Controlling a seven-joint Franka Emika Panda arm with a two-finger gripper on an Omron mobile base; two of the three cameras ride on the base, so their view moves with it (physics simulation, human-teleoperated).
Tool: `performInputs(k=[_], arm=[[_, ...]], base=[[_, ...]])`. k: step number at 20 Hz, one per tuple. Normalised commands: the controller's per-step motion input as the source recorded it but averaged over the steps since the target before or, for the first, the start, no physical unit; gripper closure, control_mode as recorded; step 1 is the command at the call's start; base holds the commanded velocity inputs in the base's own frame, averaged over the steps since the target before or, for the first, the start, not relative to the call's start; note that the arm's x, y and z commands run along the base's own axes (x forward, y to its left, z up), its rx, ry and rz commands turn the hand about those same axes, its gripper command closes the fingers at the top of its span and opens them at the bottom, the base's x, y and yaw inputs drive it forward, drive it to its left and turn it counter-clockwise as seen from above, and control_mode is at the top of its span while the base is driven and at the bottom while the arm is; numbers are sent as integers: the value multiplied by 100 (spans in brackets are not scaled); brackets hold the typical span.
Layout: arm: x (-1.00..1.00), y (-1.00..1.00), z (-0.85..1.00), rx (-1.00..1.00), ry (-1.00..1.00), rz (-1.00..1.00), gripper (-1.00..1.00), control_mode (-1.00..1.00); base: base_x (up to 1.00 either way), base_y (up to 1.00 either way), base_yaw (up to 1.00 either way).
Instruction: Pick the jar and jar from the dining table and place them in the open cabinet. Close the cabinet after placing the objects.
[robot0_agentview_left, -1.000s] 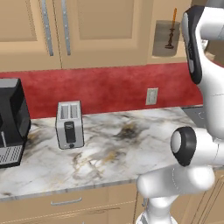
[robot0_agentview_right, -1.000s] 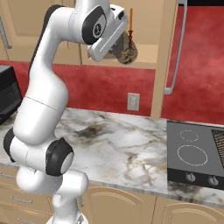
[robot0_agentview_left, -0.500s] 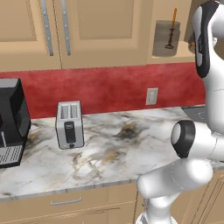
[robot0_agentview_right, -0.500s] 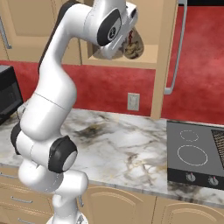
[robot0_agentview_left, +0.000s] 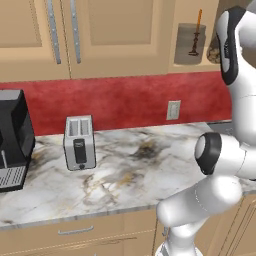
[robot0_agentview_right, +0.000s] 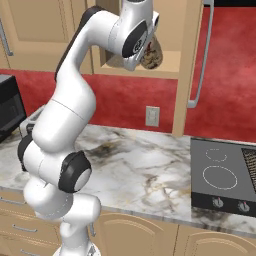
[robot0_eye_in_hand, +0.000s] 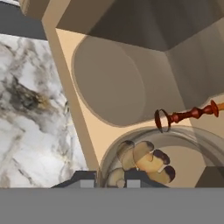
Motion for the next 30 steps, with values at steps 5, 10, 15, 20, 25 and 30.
performInputs(k=[5,10,15,20,25,30], arm=[[18,-4,-14,-2,3,1,100,-100],[5,0,-12,0,7,0,-100,-100],[15,-14,2,0,-11,2,-100,-100],[0,-1,12,-1,-34,11,-100,-100],[5,0,12,0,-46,8,-100,-100],[17,3,13,0,-69,6,-100,-100]], base=[[0,0,0],[0,0,0],[0,0,0],[0,0,0],[0,0,0],[0,0,0]])
